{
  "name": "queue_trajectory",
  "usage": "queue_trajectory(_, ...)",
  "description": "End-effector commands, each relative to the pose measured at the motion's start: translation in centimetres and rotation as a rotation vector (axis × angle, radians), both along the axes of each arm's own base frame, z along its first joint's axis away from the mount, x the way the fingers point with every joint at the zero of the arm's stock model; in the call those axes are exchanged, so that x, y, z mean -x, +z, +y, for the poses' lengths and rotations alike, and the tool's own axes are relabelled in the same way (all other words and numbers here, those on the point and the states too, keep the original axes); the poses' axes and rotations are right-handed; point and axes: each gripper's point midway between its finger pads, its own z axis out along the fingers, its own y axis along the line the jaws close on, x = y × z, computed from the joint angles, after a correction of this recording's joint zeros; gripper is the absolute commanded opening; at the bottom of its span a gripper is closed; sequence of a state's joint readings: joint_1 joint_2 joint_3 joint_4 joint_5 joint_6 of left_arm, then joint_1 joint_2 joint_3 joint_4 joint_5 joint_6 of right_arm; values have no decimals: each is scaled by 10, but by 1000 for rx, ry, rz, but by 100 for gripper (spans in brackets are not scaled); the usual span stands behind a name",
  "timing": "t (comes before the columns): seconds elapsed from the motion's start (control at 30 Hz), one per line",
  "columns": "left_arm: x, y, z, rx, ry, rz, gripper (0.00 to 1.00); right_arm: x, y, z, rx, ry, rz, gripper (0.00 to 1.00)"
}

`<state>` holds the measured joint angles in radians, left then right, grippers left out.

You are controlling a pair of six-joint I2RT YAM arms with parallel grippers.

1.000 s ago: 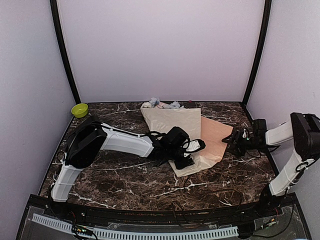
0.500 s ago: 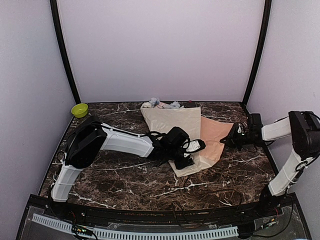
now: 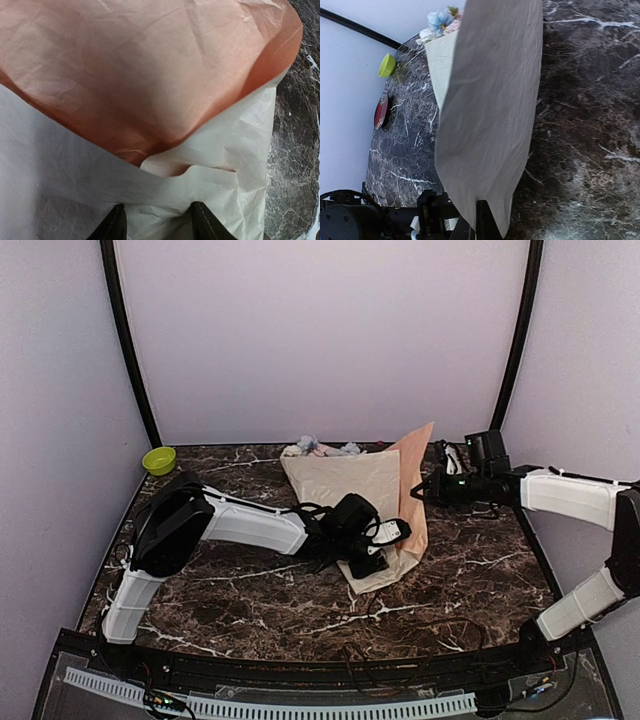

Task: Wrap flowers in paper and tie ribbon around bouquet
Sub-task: Fold the two-thirds-folded wrapping paper at the center of the board.

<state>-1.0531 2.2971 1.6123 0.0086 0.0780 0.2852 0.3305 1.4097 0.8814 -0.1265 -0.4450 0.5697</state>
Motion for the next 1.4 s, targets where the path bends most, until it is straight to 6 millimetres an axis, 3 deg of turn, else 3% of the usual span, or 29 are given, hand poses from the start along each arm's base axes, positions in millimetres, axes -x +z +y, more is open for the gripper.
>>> queue_trajectory(0.0,25,-53,23,-146,-41,86,46,3,37,35,32,126,-176,0)
queue_trajectory(0.13,26,-55,23,-141,-40,90,46,10,37,61,38,229,-205,0)
queue_trajectory(0.33,28,-59,23,-122,-48,90,50,-2,35,93,-6,345,-210,0)
queue_trajectory(0.6,26,-56,23,-97,-57,47,54,4,-16,139,9,582,-127,0)
queue_trajectory(0.7,22,-49,23,-81,-54,14,55,7,-38,148,11,629,-78,0)
queue_trajectory(1.07,24,17,26,40,-76,-102,60,7,-106,157,66,634,35,0)
queue_trajectory(1.23,46,58,37,118,-130,-100,61,13,-127,157,107,630,76,0)
queue_trajectory(1.37,63,85,63,229,-131,-36,62,14,-133,153,137,609,86,0)
